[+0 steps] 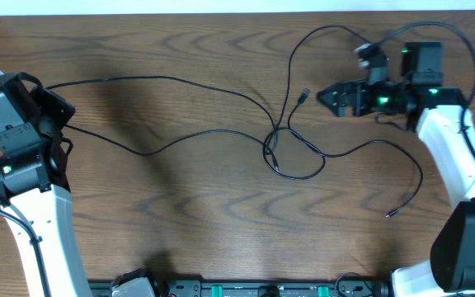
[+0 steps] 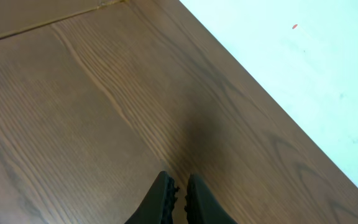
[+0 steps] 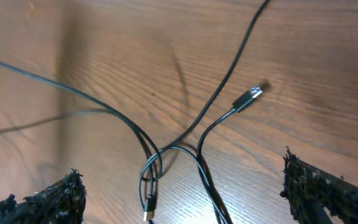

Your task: Untangle cables

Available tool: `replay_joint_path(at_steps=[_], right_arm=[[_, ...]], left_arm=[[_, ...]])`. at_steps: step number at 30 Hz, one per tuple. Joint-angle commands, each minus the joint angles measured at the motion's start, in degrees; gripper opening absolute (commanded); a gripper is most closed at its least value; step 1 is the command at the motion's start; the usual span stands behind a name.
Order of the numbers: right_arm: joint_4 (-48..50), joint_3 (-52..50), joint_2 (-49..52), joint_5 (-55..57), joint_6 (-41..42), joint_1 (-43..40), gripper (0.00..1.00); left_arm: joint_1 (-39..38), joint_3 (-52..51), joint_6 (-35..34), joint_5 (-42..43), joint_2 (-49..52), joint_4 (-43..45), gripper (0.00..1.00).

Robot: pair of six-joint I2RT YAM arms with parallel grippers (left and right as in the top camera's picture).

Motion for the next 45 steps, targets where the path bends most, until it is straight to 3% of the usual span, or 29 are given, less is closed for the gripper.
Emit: replay_joint_path(at_steps=[1, 11, 17, 24, 29, 34, 39, 45], right_arm=[[0.1, -1.6, 0.4, 11.2, -2.7, 6.1, 0.99], [3.7, -1.8, 5.4, 13.5, -2.1, 17.7, 0.99], [9.1, -1.8, 10.8, 13.5, 2.9, 20.6, 0.99], [12.4, -1.8, 11.9, 13.6, 4.2, 22.0, 0.99], [12.1, -1.8, 11.9, 23.3, 8.2, 22.0, 0.96], [11.8, -1.8, 11.9, 29.6, 12.1, 22.0, 0.96], [9.5, -1.8, 11.9, 30.8, 13.2, 22.0, 0.96], [6.4, -1.8, 12.0, 25.6, 9.4, 22.4, 0.99]], left_arm=[[-1.2, 1.6, -0.1, -0.7, -0.2, -0.1, 0.08], [-5.3, 1.6, -0.1, -0.7, 0.4, 0.0, 0.08], [-6.7, 1.6, 0.6, -0.7, 0.4, 0.6, 0.08], [-6.7, 1.7, 1.8, -0.7, 0.2, 15.6, 0.07], [-6.7, 2.8, -2.8, -0.7, -0.6, 18.1, 0.08], [-6.7, 3.1, -2.7, -1.7, -2.3, 25.5, 0.07], [-6.7, 3.8, -3.1, -4.3, -4.3, 30.8, 0.08], [-6.7, 4.0, -8.3, -6.1, -5.0, 30.3, 0.08]])
